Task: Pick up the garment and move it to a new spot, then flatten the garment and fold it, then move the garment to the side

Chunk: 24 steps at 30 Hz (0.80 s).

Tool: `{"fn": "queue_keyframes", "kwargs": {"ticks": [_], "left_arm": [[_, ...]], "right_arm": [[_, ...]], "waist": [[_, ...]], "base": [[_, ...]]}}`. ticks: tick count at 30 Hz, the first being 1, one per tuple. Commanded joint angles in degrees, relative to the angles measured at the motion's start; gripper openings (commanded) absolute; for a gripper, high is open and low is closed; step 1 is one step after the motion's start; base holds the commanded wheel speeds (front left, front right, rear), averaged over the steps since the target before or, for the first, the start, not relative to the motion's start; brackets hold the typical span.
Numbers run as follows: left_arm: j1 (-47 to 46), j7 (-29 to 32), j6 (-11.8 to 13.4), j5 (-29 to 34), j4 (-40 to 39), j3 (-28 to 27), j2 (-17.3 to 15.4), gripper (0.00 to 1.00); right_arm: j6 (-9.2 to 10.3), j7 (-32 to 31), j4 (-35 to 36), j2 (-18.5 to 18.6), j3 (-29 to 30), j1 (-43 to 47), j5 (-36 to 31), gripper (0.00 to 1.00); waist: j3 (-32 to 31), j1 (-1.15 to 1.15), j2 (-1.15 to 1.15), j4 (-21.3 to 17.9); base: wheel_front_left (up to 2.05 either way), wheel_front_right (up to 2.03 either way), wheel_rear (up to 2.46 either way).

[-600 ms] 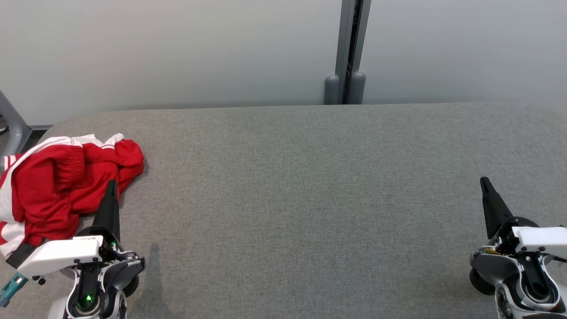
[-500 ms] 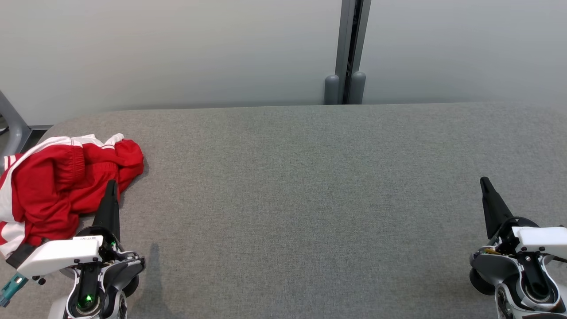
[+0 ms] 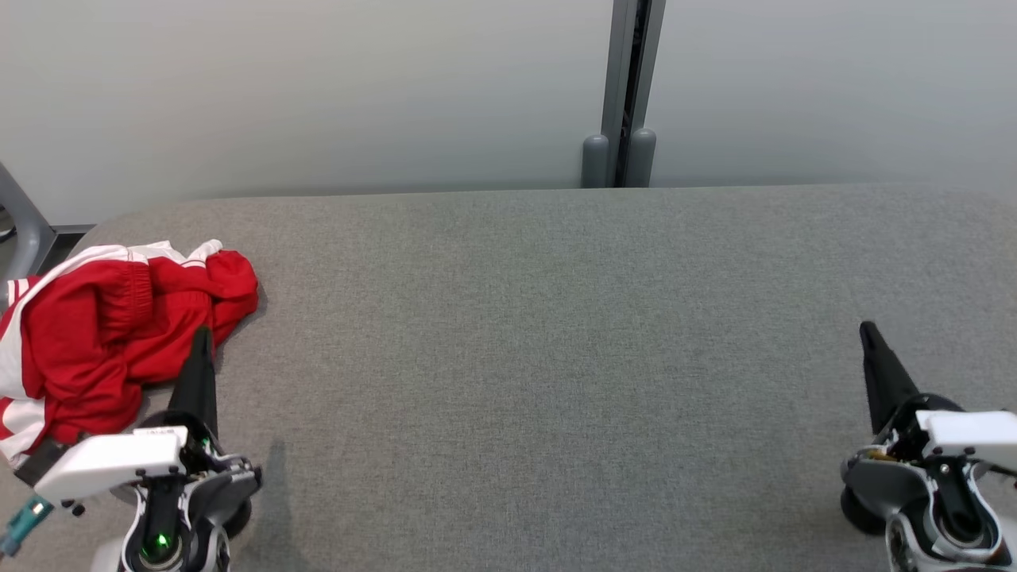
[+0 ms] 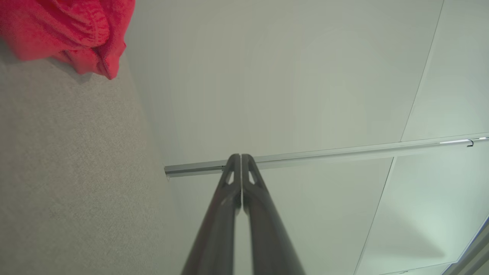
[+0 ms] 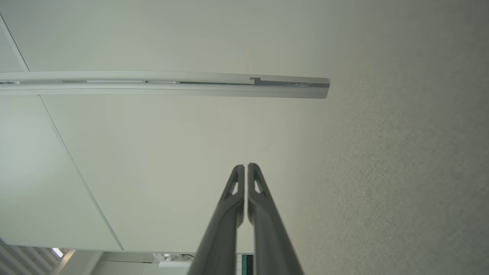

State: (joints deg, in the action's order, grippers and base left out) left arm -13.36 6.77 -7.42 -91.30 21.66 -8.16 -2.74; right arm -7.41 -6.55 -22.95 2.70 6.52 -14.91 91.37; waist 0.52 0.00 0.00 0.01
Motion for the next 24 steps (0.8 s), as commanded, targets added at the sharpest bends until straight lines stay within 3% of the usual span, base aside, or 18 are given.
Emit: {"fn": "queue_keyframes", "kwargs": {"ticks": [1,12,13,24], "left_arm": [[0.4,0.0,0.0,0.0,0.5,0.0,0.2,1.00],[0.2,-2.6,0.0,0.3,-0.3,2.8,0.2,1.00],[-0.8,-5.2,0.0,8.3,-2.1,2.8,0.0,1.00],[-0.8,-7.8,0.4,27.3,-9.2,3.7,0.1,1.00]], "right_arm": [[0.02,0.0,-0.4,-0.2,0.0,0.5,0.0,1.00],[0.00,2.0,1.6,0.3,-0.1,1.8,-1.1,1.00],[-0.02,5.2,4.3,3.0,-1.4,2.1,-7.9,1.00],[-0.05,7.8,10.6,4.5,-1.4,2.4,-26.0,1.00]], "waist": [[0.0,0.00,0.00,0.0],[0.0,0.00,0.00,-0.1],[-0.1,0.00,0.00,-0.2],[-0.1,0.00,0.00,-0.4]], "base": [[0.00,0.00,0.00],[0.00,0.00,0.00],[0.00,0.00,0.00],[0.00,0.00,0.00]]}}
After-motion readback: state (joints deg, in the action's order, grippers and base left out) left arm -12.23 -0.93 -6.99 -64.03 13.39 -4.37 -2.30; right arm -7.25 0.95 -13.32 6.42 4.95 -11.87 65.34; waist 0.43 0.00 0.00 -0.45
